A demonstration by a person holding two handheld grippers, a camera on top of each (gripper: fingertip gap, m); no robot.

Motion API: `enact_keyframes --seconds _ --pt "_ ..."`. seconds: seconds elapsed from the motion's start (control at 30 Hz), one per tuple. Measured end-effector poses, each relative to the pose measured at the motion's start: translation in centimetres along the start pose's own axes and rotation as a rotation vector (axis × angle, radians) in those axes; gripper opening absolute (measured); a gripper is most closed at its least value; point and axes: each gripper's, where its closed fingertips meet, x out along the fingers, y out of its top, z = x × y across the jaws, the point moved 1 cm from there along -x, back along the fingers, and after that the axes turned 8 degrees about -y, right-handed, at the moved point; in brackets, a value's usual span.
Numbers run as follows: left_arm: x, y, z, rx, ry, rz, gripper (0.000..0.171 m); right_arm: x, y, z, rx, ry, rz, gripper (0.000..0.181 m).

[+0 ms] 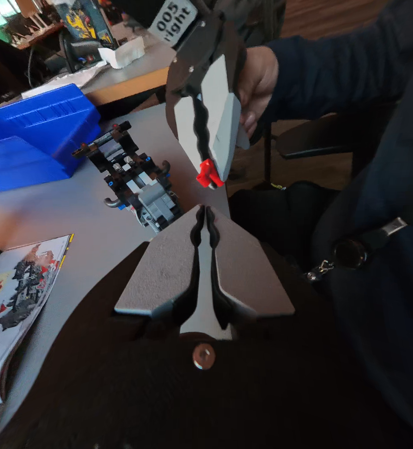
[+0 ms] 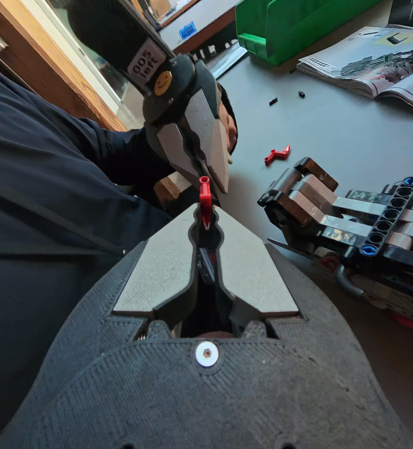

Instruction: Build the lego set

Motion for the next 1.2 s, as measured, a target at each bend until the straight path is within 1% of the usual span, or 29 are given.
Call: enact_keyframes --seconds 0.07,0.13,0.23,0.27,0.4,0.47,0.5,0.57,0.63,0.73,0.77,0.8,0.83,0.9,1.0,1.03,1.1,1.17,1.2 --pt "-0.2 0.6 0.3 -0.066 -0.048 0.058 0.012 0.1 -0.2 0.1 -0.019 -0.016 -0.017 0.003" --pt "-0.3 1.4 0.3 -0.158 -0.097 0.113 0.019 0.2 -0.4 0.0 -0.034 -0.025 -0.033 0.003" --pt "-0.2 2.1 0.9 -0.246 -0.185 0.165 0.014 0.4 -0.5 -0.3 -0.055 -0.022 -0.04 0.003" --pt "0.0 2.0 0.9 -0.259 -0.185 0.163 0.007 0.5 -0.5 -0.4 -0.063 -0.019 -0.044 0.003" --pt "0.0 1.9 1.0 -0.274 -0.188 0.186 0.004 0.5 -0.6 -0.4 -0.085 -0.031 -0.031 0.006" --pt "0.1 2.0 1.1 -0.325 -0.213 0.207 0.005 0.4 0.2 -0.4 -0.097 -0.031 0.039 0.024" --pt "0.3 2.1 1.4 -0.347 -0.236 0.216 0.005 0.2 0.6 -0.8 -0.098 -0.008 0.076 0.015" --pt "0.6 2.0 1.5 -0.353 -0.23 0.214 0.005 0.1 0.6 -0.7 -0.08 -0.001 0.079 0.008" --pt "0.6 2.0 1.4 -0.357 -0.212 0.216 0.004 0.0 0.7 -0.7 -0.097 -0.012 0.099 0.007" --pt "0.3 2.7 1.4 -0.397 -0.226 0.276 0.004 -0.4 1.3 -1.0 -0.154 -0.02 0.159 0.008" --pt "0.3 2.7 1.3 -0.39 -0.213 0.277 0.004 -0.4 1.3 -0.9 -0.168 -0.027 0.163 0.01" --pt "0.4 2.7 1.2 -0.378 -0.2 0.275 0.004 -0.4 1.3 -0.9 -0.179 -0.025 0.162 0.008" --pt "0.4 2.6 1.2 -0.376 -0.189 0.274 0.004 -0.4 1.3 -0.9 -0.183 -0.026 0.159 0.009" --pt "0.2 2.6 0.8 -0.378 -0.158 0.293 0.004 -0.5 1.1 -0.5 -0.183 -0.036 0.139 0.018" --pt "-0.6 3.1 0.6 -0.397 -0.146 0.352 0.004 -0.6 1.3 -0.5 -0.138 -0.017 0.161 0.011" --pt "-0.6 3.1 0.6 -0.411 -0.142 0.358 0.004 -0.4 1.3 -0.8 -0.128 0.006 0.161 0.003" --pt "-0.8 3.0 0.3 -0.422 -0.127 0.375 0.004 0.0 1.4 -0.8 -0.108 0.019 0.165 0.003" --pt "-1.0 3.2 0.3 -0.451 -0.143 0.41 0.004 0.1 1.6 -1.0 -0.068 0.063 0.191 0.006" --pt "-1.0 3.3 0.3 -0.461 -0.137 0.414 0.004 0.2 1.7 -1.2 -0.037 0.101 0.198 0.016"
